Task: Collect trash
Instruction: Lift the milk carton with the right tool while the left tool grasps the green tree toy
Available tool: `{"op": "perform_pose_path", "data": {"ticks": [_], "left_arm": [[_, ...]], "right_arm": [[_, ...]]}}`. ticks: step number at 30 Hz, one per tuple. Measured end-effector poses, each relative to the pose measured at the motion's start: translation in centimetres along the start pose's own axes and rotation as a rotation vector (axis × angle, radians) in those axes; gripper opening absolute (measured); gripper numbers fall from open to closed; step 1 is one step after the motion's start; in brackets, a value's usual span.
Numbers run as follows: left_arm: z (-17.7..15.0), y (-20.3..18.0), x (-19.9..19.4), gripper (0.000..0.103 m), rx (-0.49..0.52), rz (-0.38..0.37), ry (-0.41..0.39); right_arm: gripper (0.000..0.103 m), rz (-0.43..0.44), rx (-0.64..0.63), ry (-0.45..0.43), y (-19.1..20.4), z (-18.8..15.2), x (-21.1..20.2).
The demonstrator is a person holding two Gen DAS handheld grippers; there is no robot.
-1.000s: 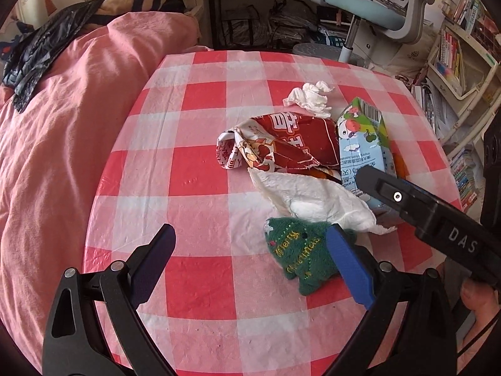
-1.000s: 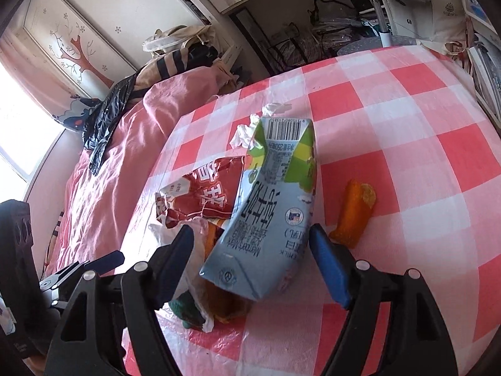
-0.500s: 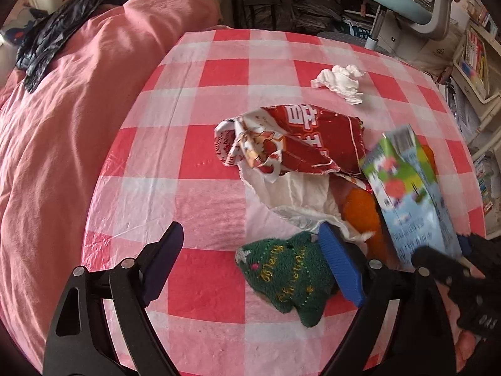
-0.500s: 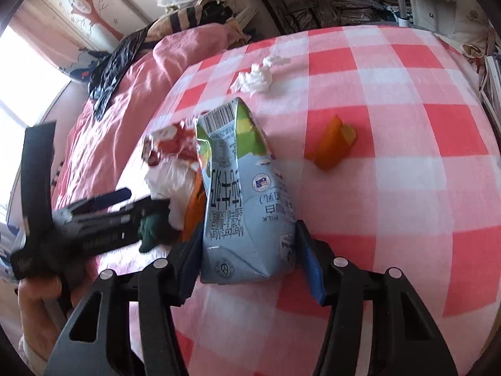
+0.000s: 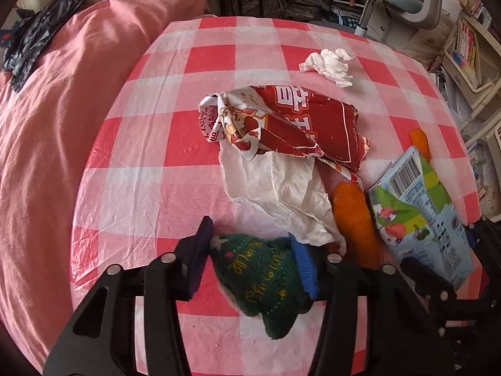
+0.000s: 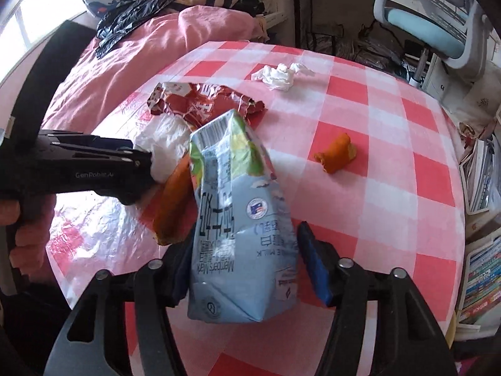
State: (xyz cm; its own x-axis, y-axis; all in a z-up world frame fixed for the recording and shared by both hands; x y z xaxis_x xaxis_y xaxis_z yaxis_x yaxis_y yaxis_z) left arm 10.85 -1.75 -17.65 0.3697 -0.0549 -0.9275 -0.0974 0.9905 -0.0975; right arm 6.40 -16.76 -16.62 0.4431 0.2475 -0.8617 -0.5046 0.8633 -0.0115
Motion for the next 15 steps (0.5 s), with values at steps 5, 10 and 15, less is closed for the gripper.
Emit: {"op": "perform_pose_path", "data": {"ticks": [5, 10, 15], "left_arm": [[-0.8, 0.4, -0.7, 0.045, 0.058, -0.02, 0.021], [-1.8, 1.4, -1.2, 0.045, 0.1, -0.017, 0.029], [-2.6, 1.8, -1.3, 0.045, 0.141, 0.018, 0.018]], "right_arm": [[0.055, 0.021, 0.027, -0.004, -0.9, -0.6, -0.7], [0.055, 0.043, 0.067, -0.044, -1.3, -0.9, -2.1], [0.055, 0.045, 0.055, -0.036, -1.0, -1.5, -2.4]]}}
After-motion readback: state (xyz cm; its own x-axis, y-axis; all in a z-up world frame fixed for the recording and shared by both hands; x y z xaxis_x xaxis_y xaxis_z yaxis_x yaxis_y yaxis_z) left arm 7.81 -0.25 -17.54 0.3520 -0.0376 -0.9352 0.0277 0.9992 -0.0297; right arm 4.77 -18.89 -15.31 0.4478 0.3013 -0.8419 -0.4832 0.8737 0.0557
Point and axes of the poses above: each gripper's, at about its wrist camera, not at the fingertips, and x roughly the way its jaws point, y to its left, z to its top, the point moved 5 cm from there along x, roughly the way its jaws point, and after that the axes turned 13 degrees about -x, right-handed, at the moved point
